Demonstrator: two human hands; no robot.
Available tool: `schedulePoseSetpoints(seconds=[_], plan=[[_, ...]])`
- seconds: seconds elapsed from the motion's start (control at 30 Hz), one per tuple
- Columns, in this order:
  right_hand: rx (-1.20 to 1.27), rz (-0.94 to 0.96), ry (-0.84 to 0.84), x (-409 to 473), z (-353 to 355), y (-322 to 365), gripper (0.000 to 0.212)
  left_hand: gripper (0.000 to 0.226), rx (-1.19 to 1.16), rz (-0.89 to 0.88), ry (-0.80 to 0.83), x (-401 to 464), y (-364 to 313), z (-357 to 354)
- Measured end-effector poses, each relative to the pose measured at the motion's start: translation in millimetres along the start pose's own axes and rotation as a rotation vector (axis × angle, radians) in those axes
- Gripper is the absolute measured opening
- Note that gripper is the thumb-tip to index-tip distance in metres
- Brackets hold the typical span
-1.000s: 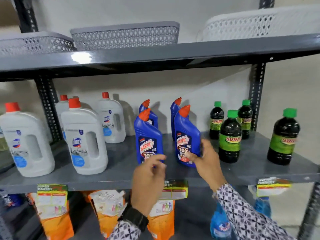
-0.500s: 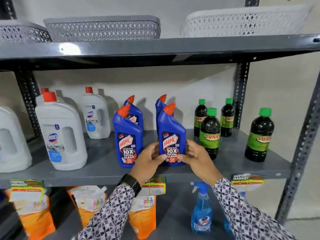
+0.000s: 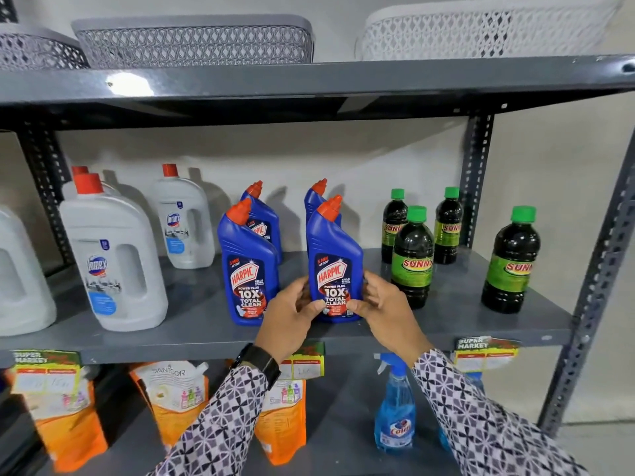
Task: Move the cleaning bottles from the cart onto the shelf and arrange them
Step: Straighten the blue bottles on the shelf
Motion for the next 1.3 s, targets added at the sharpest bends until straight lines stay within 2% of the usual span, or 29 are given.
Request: schedulePoseSetpoints(seconds=[0.13,0.23,0.3,0.4,0.43,0.5,0.57,0.6,0.73,0.83,0.97,1.1,1.3], plan=[[0.001,0.003,-0.008,-4,0,6,0.060,0.050,0.025,-0.019,-0.021,-3,-4,0],[-0.015,0.007,0.013,-15,3,12,0.061,0.058,0.080,-0.048,-0.118,-12,-9,3],[-0.050,0.048,-0.077,-27,28,14,0.062,0.056,0.045,-0.046,-0.286,-26,-10,10],[-0.089,0.150,-0.381,-45,95,19,0.055,0.040,-0.070,-0.067,-0.643,-64,-18,24],[-0.093,0.139,-0.443,-44,115,15,0.056,0.034,-0.055,-0.105,-0.691,-71,-29,20],[-0.094,0.018,-0.413,-27,136,-5,0.070,0.027,0.027,-0.224,-0.620,-70,-64,-6],[-0.093,-0.091,-0.243,-3,134,-23,0.089,0.032,0.147,-0.312,-0.409,-51,-98,-49],[-0.093,-0.105,-0.177,6,132,-28,0.093,0.040,0.176,-0.329,-0.308,-38,-110,-71],[-0.043,-0.070,-0.038,27,128,-36,0.067,0.069,0.150,-0.144,-0.018,16,-110,-129],[0.009,-0.057,0.016,21,137,-36,0.063,0.068,0.025,-0.095,0.109,37,-102,-149],[0.011,-0.052,0.078,8,152,-42,0.064,0.049,-0.130,-0.113,0.128,34,-96,-156],[0.065,-0.063,0.094,3,158,-45,0.064,0.052,-0.150,-0.120,0.072,29,-95,-150],[0.061,-0.043,0.084,3,159,-43,0.072,0.053,-0.152,-0.098,0.077,31,-92,-148]])
Point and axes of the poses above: each hand's wrist, its own x-axis towards the middle knuckle, its own z-axis out of the back of the hand, y = z × x, the point moved 10 cm from there along x, towards the middle knuckle, and after that the axes turned 7 degrees about x, right-handed, at the moved point
